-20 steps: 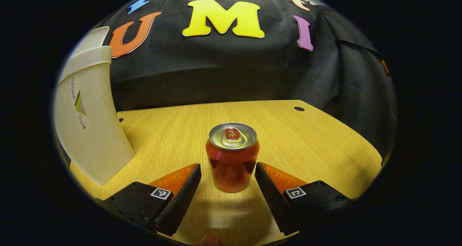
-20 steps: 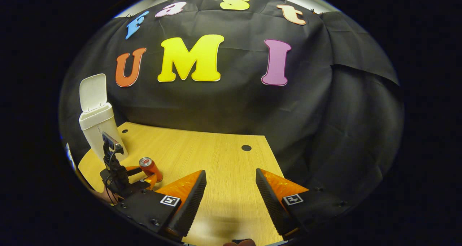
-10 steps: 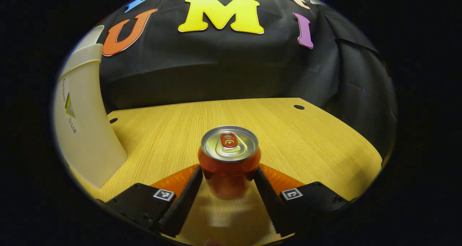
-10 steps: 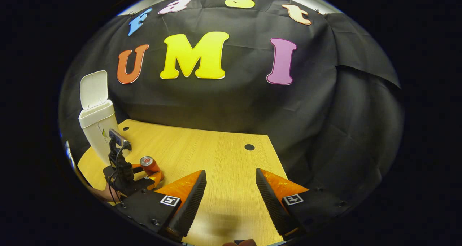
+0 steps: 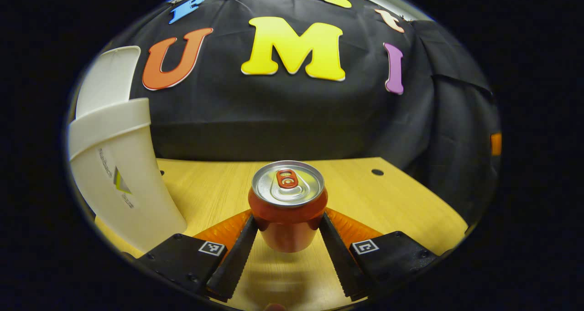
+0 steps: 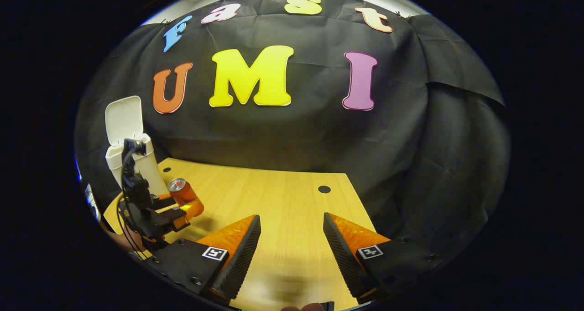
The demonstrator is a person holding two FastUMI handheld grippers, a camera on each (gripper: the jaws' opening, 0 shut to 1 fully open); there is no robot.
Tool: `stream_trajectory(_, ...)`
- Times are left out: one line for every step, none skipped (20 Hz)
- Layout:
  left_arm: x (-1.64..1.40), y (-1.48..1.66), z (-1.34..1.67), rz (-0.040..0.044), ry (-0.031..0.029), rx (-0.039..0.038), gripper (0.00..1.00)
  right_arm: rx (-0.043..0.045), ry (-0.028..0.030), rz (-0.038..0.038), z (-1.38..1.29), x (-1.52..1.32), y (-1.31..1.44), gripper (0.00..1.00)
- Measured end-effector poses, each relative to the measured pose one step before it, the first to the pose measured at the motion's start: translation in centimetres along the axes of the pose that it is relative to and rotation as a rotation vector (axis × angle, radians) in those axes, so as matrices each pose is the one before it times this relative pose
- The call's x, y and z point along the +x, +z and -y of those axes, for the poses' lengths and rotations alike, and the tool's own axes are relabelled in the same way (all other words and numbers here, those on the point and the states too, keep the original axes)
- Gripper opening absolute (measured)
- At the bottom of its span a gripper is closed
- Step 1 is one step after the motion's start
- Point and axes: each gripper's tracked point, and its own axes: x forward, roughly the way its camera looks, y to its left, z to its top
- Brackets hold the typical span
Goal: Press the lid of the desktop garbage bin to open it, pick up the crumpled paper on the desktop and throw it into the bin, then pick up the pop can on the desktop and drop it into the bin, and finally close the garbage bin lid.
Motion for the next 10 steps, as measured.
stream_trajectory(-0.598,2.661,-0.332,0.04082,0.00779,-0.01371,0.86,0.01227,0.01047,0.01085,-0.435,0.021,0.237,0.87)
stream_trajectory(-0.51,2.672,-0.609,0.03449,0.01654,-0.00238,0.85,0.01045,0.0109,0.00755,-0.595,-0.047,0.204,0.88)
stream_trajectory(-0.284,2.249,-0.812,0.02784,0.0208,0.00237,0.85,0.00583,0.01095,0.00758,-0.619,0.007,0.125,0.88)
stream_trajectory(-0.175,2.05,-0.98,0.02419,0.01631,-0.00118,0.85,0.00081,0.01675,0.00753,-0.823,-0.033,0.247,0.88)
stream_trajectory(-0.044,1.81,-0.625,0.0182,0.00752,-0.01456,0.85,0.00035,0.02045,0.0058,-0.849,0.112,0.118,0.88)
stream_trajectory(-0.046,1.585,-1.053,0.01555,0.01442,-0.0129,0.85,-0.00141,0.01965,0.00509,-0.868,0.093,0.177,0.88)
stream_trajectory(-0.014,1.488,-1.545,0.01497,0.02892,0.00073,0.85,-0.0012,0.02452,0.00727,-1.097,0.1,0.154,0.88)
stream_trajectory(0.083,1.456,-1.796,0.01418,0.03441,0.00839,0.86,-0.00222,0.01822,0.00695,-0.876,0.188,0.26,0.88)
stream_trajectory(0.068,1.253,-1.613,0.01147,0.03726,0.00851,0.86,-0.00006,0.01724,0.00472,-0.72,0.205,0.192,0.88)
stream_trajectory(0.072,1.137,-1.79,0.01673,0.0295,0.00268,0.85,0.00482,0.02037,0.00448,-0.887,0.37,0.216,0.88)
